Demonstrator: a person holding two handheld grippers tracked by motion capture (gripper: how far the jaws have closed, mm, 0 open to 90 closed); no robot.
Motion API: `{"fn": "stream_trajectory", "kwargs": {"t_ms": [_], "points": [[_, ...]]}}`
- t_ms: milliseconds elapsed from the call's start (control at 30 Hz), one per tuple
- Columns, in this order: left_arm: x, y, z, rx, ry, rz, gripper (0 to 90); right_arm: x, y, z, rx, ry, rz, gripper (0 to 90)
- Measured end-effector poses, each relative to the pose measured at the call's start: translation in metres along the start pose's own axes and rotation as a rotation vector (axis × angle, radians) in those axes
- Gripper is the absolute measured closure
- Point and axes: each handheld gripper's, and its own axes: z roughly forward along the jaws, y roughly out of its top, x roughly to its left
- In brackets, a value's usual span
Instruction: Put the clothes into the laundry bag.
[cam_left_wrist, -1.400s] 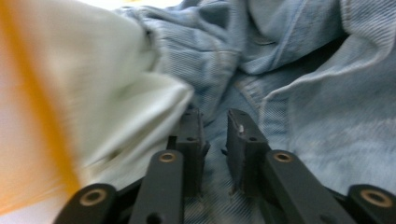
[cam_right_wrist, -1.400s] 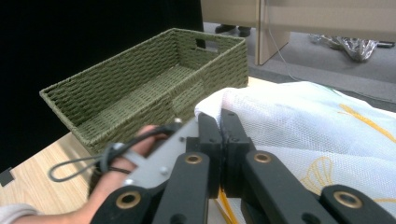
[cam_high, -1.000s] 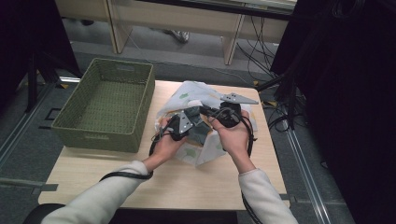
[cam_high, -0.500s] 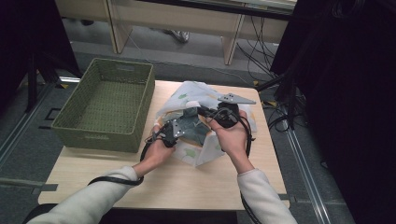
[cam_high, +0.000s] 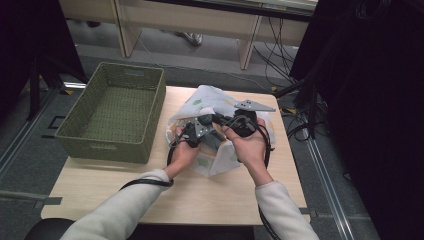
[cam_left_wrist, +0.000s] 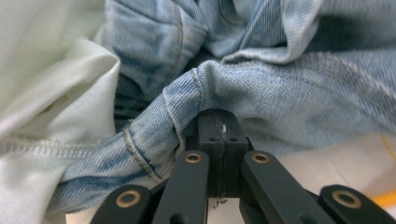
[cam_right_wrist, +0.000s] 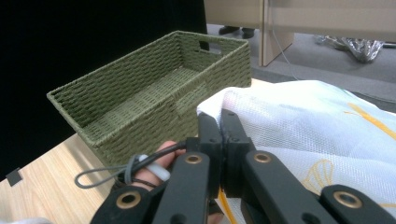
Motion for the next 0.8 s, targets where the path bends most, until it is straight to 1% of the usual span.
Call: {"fn": "stream_trajectory", "kwargs": {"t_ms": [33,67,100,133,167,200,233,267,300,333,367,400,433,467,500,533,567,633,700,733,800], "points": [[0.000,0.000,0.001,-0.003,0.008,-0.003,88.6,0.000,0.000,0.000,0.002,-0.001,0.001,90.0],[0.000,-0.001,0.001,-0.008,0.001,-0.006,88.5,-0.001,-0.001,0.000,0.004,0.001,0.002,90.0],[-0.001,-0.002,0.002,-0.039,-0.021,-0.039,87.9,-0.001,-0.001,0.000,0.011,-0.002,0.007,90.0],[-0.001,-0.003,0.001,-0.038,-0.034,-0.042,86.1,-0.002,-0.002,0.000,0.019,-0.002,0.006,90.0],[0.002,-0.003,-0.004,-0.009,-0.064,-0.028,82.8,-0.002,-0.003,0.000,0.024,-0.002,-0.001,90.0],[0.004,-0.003,-0.012,-0.006,-0.051,-0.030,77.5,-0.003,-0.004,0.001,0.031,-0.001,-0.005,90.0],[0.005,-0.004,-0.018,-0.005,-0.061,-0.024,72.6,-0.004,-0.006,0.001,0.040,-0.003,-0.001,90.0],[0.007,-0.006,-0.027,-0.003,-0.067,-0.018,69.0,-0.005,-0.006,0.001,0.047,-0.006,-0.007,90.0],[0.009,-0.009,-0.037,-0.012,-0.070,-0.015,66.4,-0.006,-0.007,0.001,0.059,-0.007,-0.010,90.0],[0.010,-0.012,-0.047,-0.017,-0.073,-0.010,65.4,-0.007,-0.008,0.001,0.078,-0.008,-0.024,90.0],[0.012,-0.015,-0.058,-0.017,-0.075,0.002,64.9,-0.007,-0.009,0.002,0.093,-0.004,-0.033,90.0],[0.013,-0.017,-0.067,-0.024,-0.077,-0.002,64.3,-0.007,-0.010,0.003,0.116,-0.001,-0.039,90.0],[0.016,-0.018,-0.078,-0.019,-0.085,0.005,63.7,-0.007,-0.012,0.005,0.145,0.005,-0.045,90.0],[0.018,-0.019,-0.088,-0.021,-0.088,0.007,63.6,-0.008,-0.015,0.007,0.156,0.010,-0.050,90.0],[0.021,-0.021,-0.096,-0.020,-0.087,0.013,63.8,-0.008,-0.017,0.009,0.178,0.010,-0.055,90.0],[0.023,-0.023,-0.103,-0.015,-0.085,0.015,63.9,-0.008,-0.019,0.011,0.212,0.015,-0.071,90.0],[0.026,-0.027,-0.108,-0.012,-0.089,0.006,63.8,-0.008,-0.022,0.012,0.236,0.023,-0.079,90.0],[0.030,-0.035,-0.114,0.008,-0.093,0.000,63.8,-0.007,-0.028,0.016,0.315,0.039,-0.092,90.0],[0.033,-0.044,-0.116,0.028,-0.101,-0.010,63.2,-0.008,-0.036,0.020,0.377,0.060,-0.110,90.0],[0.034,-0.047,-0.117,0.036,-0.102,-0.012,62.5,-0.009,-0.039,0.021,0.429,0.069,-0.121,90.0],[0.035,-0.049,-0.118,0.047,-0.106,-0.006,62.1,-0.012,-0.049,0.026,0.503,0.094,-0.136,90.0]]}}
